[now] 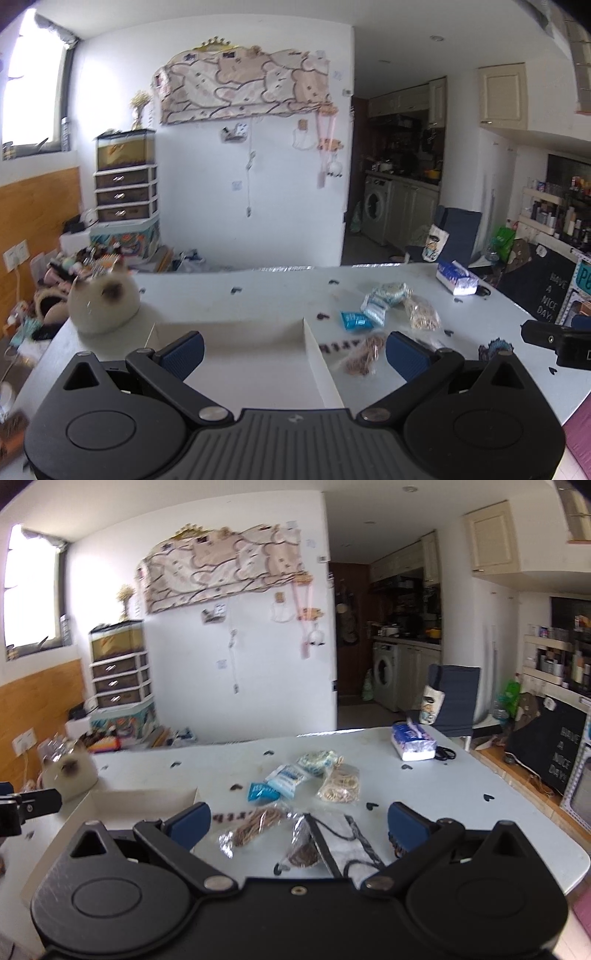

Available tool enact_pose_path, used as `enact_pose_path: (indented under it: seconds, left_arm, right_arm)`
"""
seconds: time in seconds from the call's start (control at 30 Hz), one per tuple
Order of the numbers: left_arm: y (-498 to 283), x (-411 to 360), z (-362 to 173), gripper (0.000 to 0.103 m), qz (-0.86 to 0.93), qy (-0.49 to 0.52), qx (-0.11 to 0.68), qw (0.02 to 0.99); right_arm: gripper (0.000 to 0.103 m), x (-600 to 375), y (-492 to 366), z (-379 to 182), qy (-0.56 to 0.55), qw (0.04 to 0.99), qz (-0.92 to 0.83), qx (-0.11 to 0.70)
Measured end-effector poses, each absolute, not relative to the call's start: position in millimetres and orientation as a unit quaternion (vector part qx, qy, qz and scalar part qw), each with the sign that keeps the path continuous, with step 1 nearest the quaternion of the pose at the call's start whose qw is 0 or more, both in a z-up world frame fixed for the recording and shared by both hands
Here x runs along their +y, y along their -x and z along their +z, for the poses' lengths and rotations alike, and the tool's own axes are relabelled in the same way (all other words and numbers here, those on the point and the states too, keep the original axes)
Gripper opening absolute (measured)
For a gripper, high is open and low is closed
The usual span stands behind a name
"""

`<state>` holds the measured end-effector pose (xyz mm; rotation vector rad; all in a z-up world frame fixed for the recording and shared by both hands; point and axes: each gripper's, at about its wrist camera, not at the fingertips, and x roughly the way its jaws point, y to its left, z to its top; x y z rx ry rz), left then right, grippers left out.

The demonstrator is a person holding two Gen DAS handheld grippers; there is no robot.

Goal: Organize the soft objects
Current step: 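Grasp the brown cord bag with the left tool while the right tool grasps the dark cord bag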

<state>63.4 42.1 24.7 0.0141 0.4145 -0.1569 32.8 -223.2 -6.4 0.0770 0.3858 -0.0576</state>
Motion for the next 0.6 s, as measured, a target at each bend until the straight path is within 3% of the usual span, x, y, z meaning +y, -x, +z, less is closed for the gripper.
enact_pose_path:
  seconds: [0.37,0.6]
  left_arm:
    - [-128.8,29.7,41.7,0.1,-0.172,-0.029,0.198,0.965]
    - [-182.9,-15.2,20.7,0.076,-0.201,-0.034,0.276,0.939]
  right_arm:
    - [0.101,-208.5,-63.4,7.6,-0.066,0.98,-0.06,0.177]
    - [0.061,-230.9,-114.2,-9.7,-0.091,0.968,0.013,0.233]
